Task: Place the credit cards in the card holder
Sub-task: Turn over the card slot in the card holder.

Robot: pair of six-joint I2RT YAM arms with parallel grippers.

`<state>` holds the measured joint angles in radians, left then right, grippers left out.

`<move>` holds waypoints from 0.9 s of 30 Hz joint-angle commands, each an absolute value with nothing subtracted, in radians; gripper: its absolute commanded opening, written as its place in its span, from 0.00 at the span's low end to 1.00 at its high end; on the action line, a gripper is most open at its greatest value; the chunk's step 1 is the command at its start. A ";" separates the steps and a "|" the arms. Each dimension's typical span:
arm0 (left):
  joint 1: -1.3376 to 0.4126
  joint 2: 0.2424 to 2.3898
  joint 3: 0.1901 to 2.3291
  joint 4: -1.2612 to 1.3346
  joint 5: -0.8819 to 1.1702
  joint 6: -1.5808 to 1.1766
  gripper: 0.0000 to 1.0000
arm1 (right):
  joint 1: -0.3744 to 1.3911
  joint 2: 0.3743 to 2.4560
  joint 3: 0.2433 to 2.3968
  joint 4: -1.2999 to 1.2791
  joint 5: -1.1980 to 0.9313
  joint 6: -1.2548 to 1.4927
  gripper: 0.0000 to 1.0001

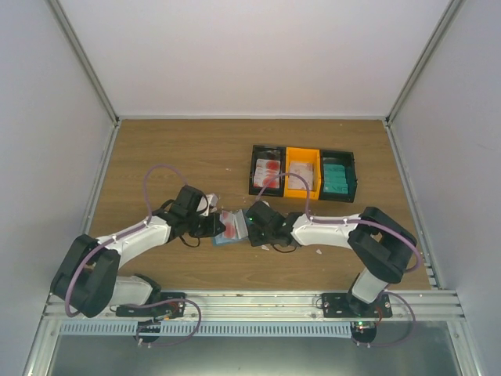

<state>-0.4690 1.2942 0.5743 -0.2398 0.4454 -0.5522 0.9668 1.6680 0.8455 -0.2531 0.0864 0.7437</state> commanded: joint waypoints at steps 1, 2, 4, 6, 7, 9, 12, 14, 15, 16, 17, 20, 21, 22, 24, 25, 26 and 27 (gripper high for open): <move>-0.465 1.316 0.604 -0.250 0.418 -0.559 0.02 | 0.977 1.665 0.792 -0.180 0.018 0.781 0.42; -0.465 1.318 0.610 -0.250 0.421 -0.558 0.04 | 0.977 1.664 0.787 -0.166 0.008 0.783 0.42; -0.466 1.321 0.619 -0.247 0.433 -0.558 0.07 | 0.976 1.666 0.779 -0.151 0.003 0.785 0.42; -0.468 1.324 0.623 -0.236 0.454 -0.558 0.12 | 0.977 1.668 0.775 -0.141 0.004 0.784 0.42; -0.468 1.325 0.624 -0.232 0.464 -0.557 0.15 | 0.977 1.670 0.775 -0.139 0.004 0.782 0.42; -0.469 1.325 0.625 -0.221 0.485 -0.559 0.20 | 0.977 1.672 0.775 -0.137 0.004 0.781 0.42; -0.472 1.322 0.624 -0.205 0.512 -0.560 0.24 | 0.977 1.671 0.774 -0.133 0.004 0.778 0.42; -0.473 1.321 0.623 -0.195 0.523 -0.561 0.26 | 0.977 1.670 0.774 -0.131 0.003 0.778 0.42; -0.474 1.322 0.623 -0.189 0.527 -0.561 0.27 | 0.977 1.670 0.775 -0.130 0.003 0.778 0.42; -0.475 1.324 0.622 -0.185 0.532 -0.561 0.28 | 0.977 1.668 0.773 -0.130 0.004 0.778 0.42; -0.474 1.325 0.621 -0.178 0.541 -0.560 0.29 | 0.977 1.668 0.773 -0.129 0.003 0.777 0.42; -0.476 1.335 0.621 -0.161 0.561 -0.558 0.32 | 0.977 1.662 0.768 -0.125 0.004 0.779 0.42; -0.476 1.340 0.622 -0.155 0.569 -0.558 0.33 | 0.977 1.657 0.766 -0.125 0.003 0.781 0.42; -0.477 1.346 0.622 -0.149 0.572 -0.557 0.34 | 0.976 1.650 0.761 -0.121 0.003 0.782 0.42; -0.481 1.357 0.623 -0.141 0.579 -0.555 0.36 | 0.977 1.627 0.751 -0.115 0.008 0.788 0.42; -0.484 1.363 0.624 -0.138 0.580 -0.554 0.37 | 0.976 1.615 0.748 -0.117 0.015 0.791 0.42; -0.485 1.367 0.624 -0.133 0.581 -0.555 0.38 | 0.976 1.602 0.744 -0.118 0.024 0.793 0.42; -0.488 1.371 0.623 -0.126 0.584 -0.557 0.38 | 0.976 1.586 0.739 -0.118 0.031 0.797 0.42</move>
<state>-0.4736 1.3529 0.6064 -0.1902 0.5529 -0.5648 0.9661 1.6386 0.7700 -0.1055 0.0151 0.7731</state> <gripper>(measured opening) 0.372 0.420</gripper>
